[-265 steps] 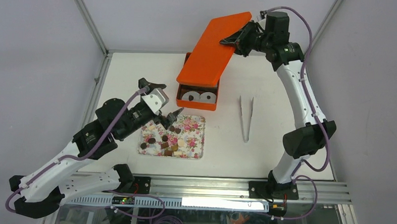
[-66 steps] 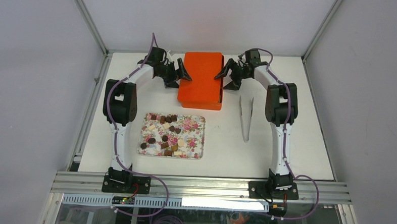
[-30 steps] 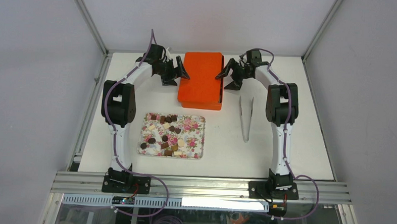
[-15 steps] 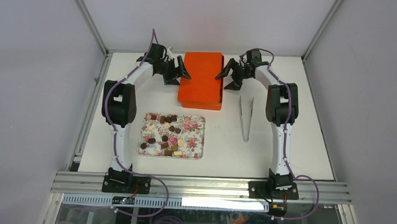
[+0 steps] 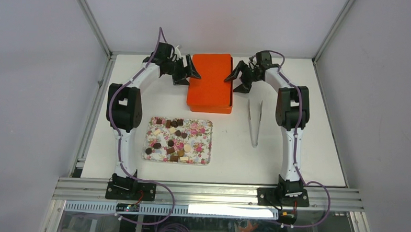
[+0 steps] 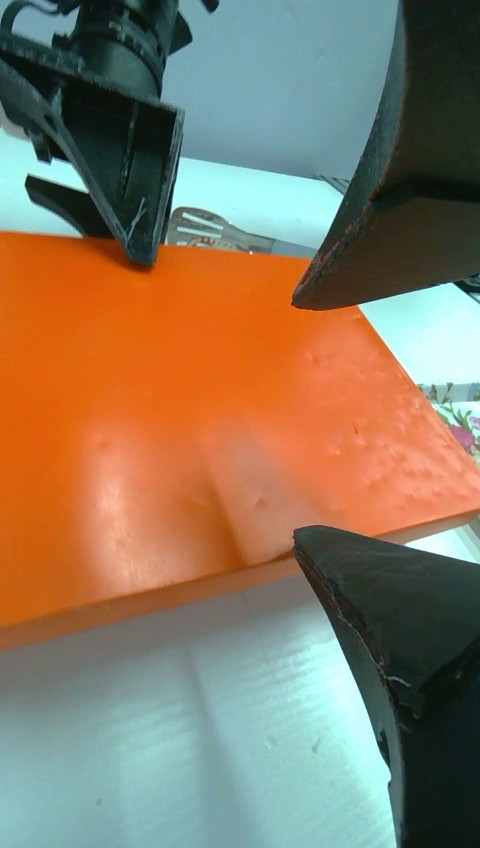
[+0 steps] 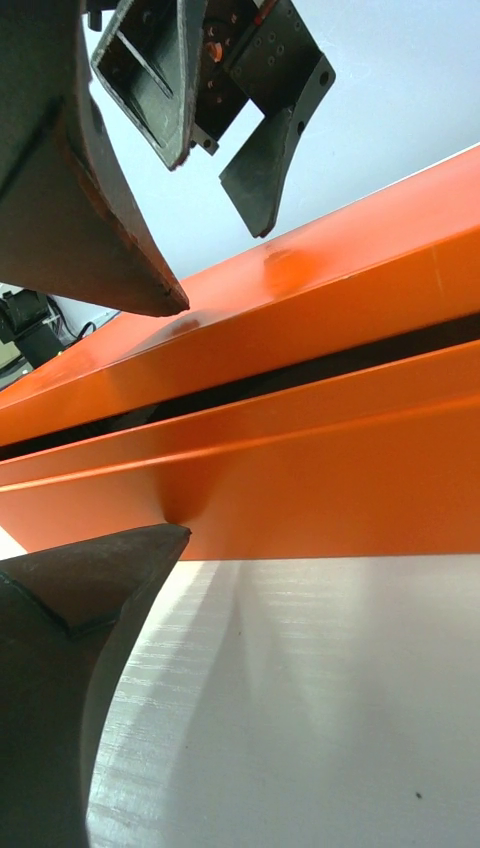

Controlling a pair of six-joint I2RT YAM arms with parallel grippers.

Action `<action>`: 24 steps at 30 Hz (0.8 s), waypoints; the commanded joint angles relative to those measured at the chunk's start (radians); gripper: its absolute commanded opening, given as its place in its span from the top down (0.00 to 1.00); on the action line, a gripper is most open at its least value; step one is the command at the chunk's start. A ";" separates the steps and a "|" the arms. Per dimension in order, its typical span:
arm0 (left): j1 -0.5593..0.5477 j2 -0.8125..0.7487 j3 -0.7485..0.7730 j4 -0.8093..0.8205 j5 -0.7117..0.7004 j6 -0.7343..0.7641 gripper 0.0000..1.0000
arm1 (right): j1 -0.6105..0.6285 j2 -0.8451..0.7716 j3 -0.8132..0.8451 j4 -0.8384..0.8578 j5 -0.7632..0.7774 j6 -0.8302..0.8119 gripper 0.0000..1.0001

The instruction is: Pack the chocolate

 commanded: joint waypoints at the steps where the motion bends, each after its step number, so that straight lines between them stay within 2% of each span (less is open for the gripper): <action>1: -0.022 -0.001 0.061 0.067 0.059 -0.026 0.18 | -0.001 -0.044 0.006 0.037 -0.023 0.011 0.22; 10: -0.024 -0.022 0.051 0.063 0.035 -0.012 0.16 | -0.004 -0.079 -0.003 0.037 -0.023 0.011 0.17; 19: -0.021 -0.096 0.020 0.039 -0.090 0.008 0.11 | -0.016 -0.076 0.036 -0.005 -0.002 -0.004 0.16; 24: -0.003 -0.058 0.028 0.044 -0.092 -0.034 0.13 | -0.017 -0.069 0.041 -0.007 -0.004 -0.004 0.16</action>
